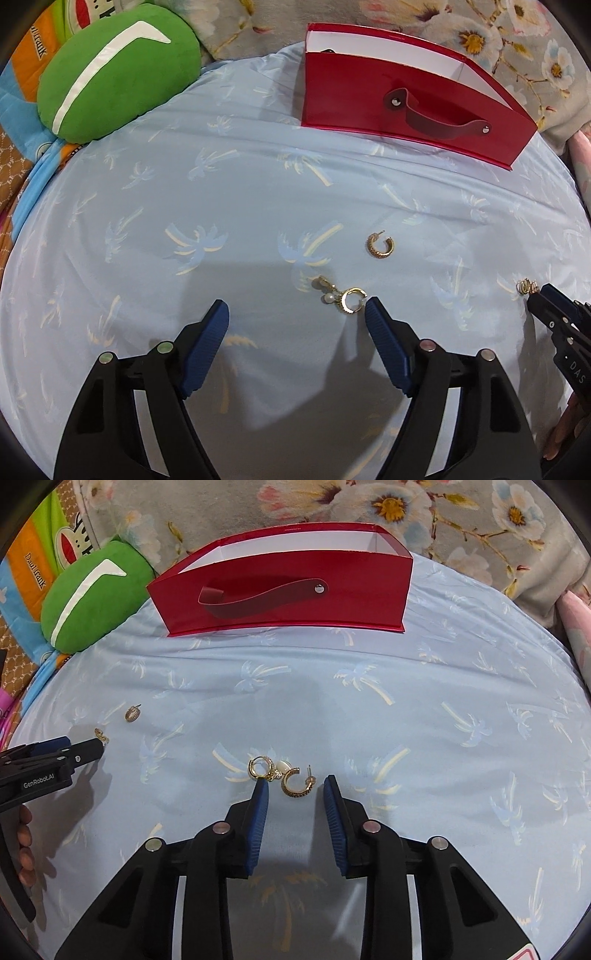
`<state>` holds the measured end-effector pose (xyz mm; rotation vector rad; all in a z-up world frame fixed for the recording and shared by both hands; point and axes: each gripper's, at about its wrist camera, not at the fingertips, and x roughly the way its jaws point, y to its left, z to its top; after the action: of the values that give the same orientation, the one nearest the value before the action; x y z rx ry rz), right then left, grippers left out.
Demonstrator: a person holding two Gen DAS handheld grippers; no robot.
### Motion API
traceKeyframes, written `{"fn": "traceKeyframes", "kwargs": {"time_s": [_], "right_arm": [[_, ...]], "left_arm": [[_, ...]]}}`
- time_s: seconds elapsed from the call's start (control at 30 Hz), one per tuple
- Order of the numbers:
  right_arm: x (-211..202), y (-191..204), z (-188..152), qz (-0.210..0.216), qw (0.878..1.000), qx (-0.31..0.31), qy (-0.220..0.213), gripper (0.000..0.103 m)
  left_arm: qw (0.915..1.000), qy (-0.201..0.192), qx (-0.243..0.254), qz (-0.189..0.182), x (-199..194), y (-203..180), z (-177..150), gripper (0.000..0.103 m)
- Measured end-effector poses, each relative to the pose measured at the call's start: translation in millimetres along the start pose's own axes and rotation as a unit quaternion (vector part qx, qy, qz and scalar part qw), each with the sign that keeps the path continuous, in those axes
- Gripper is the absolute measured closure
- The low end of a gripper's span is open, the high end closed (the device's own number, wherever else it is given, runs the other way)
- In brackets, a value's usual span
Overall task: Organize jewelry
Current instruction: 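Grasp the pearl-drop earring with the left tool while the right tool grasps a gold hoop earring, then carry both earrings over the red box with both tools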
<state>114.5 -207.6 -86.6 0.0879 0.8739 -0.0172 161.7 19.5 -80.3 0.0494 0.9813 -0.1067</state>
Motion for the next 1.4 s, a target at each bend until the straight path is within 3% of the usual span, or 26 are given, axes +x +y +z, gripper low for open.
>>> {"fn": "traceKeyframes", "kwargs": {"time_s": [0.13, 0.3, 0.4, 0.47, 0.53, 1.1, 1.4], "right_arm": [[1.8, -2.4, 0.8, 0.002, 1.000, 0.003, -0.001, 0.084], [2.3, -2.8, 1.1, 0.001, 1.000, 0.002, -0.002, 0.086], [2.3, -2.7, 1.1, 0.003, 1.000, 0.003, -0.002, 0.086], [2.0, -2.3, 1.1, 0.003, 1.000, 0.004, -0.002, 0.086], [1.4, -2.1, 1.1, 0.005, 1.000, 0.004, -0.002, 0.087], [-11.8, -9.4, -2.5, 0.010, 1.000, 0.014, -0.011, 0.087], [-33.1, -8.4, 5.1, 0.024, 0.999, 0.017, -0.030, 0.087]], "left_arm": [[1.0000, -0.003, 0.009, -0.003, 3.1, -7.7, 3.6, 0.030], [0.9996, -0.013, 0.025, -0.003, 4.5, -16.8, 6.1, 0.041], [0.9993, -0.018, 0.031, -0.010, 2.9, -19.6, 6.9, 0.058], [0.9991, -0.018, 0.031, -0.021, 1.7, -19.4, 7.7, 0.075], [0.9989, -0.014, 0.028, -0.035, 0.7, -18.5, 8.3, 0.084], [0.9934, -0.008, 0.001, -0.114, -27.0, -5.9, -1.1, 0.086], [0.9918, -0.030, -0.004, -0.124, -59.5, -1.4, 1.2, 0.086]]}}
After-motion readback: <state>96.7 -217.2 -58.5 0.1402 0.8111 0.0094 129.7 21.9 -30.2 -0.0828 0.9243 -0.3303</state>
